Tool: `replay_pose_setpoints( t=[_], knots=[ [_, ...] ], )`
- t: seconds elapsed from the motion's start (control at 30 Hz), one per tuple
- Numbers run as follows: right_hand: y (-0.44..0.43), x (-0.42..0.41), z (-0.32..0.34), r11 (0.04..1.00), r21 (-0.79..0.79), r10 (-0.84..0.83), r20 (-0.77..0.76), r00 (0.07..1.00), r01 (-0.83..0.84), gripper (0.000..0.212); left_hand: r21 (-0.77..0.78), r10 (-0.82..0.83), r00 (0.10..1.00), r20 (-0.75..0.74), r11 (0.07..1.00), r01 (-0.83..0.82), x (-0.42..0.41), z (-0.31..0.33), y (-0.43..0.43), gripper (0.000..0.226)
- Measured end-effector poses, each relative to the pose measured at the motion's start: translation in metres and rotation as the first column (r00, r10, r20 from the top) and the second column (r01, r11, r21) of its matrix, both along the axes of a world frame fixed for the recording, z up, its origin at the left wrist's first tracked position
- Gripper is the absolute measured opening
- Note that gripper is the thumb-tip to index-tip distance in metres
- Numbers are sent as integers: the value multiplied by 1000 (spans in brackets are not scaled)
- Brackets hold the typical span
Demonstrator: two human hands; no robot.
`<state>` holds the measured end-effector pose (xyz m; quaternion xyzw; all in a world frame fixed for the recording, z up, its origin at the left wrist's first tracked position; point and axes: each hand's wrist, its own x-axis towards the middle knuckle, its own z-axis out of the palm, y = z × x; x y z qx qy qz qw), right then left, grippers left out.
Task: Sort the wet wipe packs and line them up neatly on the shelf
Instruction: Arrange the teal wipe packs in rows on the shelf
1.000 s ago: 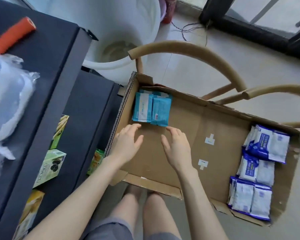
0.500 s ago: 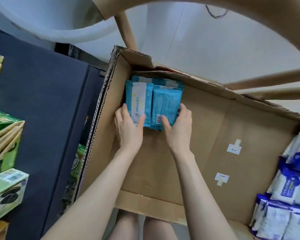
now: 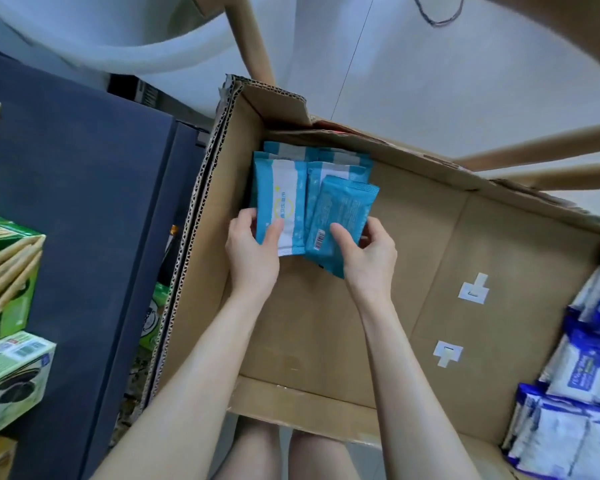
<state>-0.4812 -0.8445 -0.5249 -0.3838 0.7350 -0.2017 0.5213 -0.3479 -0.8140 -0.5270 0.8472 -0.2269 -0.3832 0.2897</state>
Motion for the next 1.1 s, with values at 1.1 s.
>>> replay_pose_setpoints(
  t=[1.1],
  knots=[
    [261,-95,292,804,-58,585,248,772,-591,59,-360,358,852,-382,791,-495,-115,289,352,8]
  ],
)
